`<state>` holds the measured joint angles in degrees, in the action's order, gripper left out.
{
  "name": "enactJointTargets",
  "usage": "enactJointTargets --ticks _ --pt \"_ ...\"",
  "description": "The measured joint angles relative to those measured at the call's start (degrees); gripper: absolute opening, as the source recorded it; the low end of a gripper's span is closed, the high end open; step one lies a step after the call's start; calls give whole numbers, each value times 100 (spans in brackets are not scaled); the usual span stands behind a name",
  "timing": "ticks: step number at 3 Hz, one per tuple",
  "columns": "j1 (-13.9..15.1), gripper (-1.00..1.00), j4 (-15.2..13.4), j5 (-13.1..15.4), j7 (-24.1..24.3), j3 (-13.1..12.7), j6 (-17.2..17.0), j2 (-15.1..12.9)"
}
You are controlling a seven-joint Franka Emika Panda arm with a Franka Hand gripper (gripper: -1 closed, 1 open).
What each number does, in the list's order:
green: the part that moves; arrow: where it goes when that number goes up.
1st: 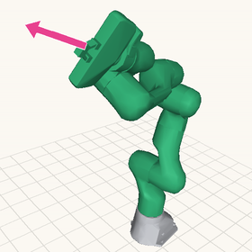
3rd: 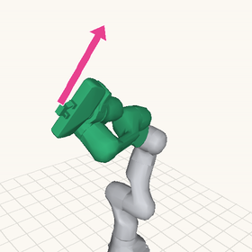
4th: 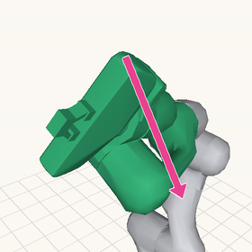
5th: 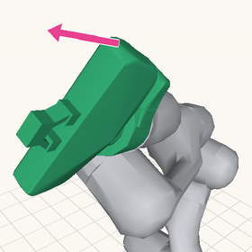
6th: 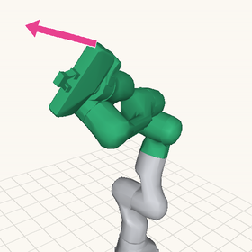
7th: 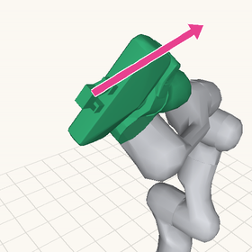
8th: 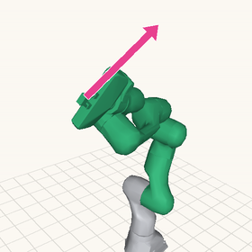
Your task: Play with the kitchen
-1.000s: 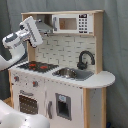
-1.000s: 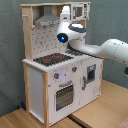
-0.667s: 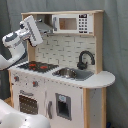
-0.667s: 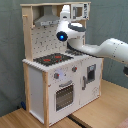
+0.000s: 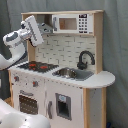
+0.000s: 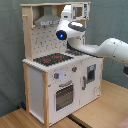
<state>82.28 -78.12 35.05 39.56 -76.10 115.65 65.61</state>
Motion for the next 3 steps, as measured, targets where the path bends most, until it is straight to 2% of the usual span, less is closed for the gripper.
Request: enactJointTargets --ticks 2,3 --pt "164 -100 30 -142 -1103 2 -196 -247" --pt "559 -100 369 -142 -1300 -138 -223 -248"
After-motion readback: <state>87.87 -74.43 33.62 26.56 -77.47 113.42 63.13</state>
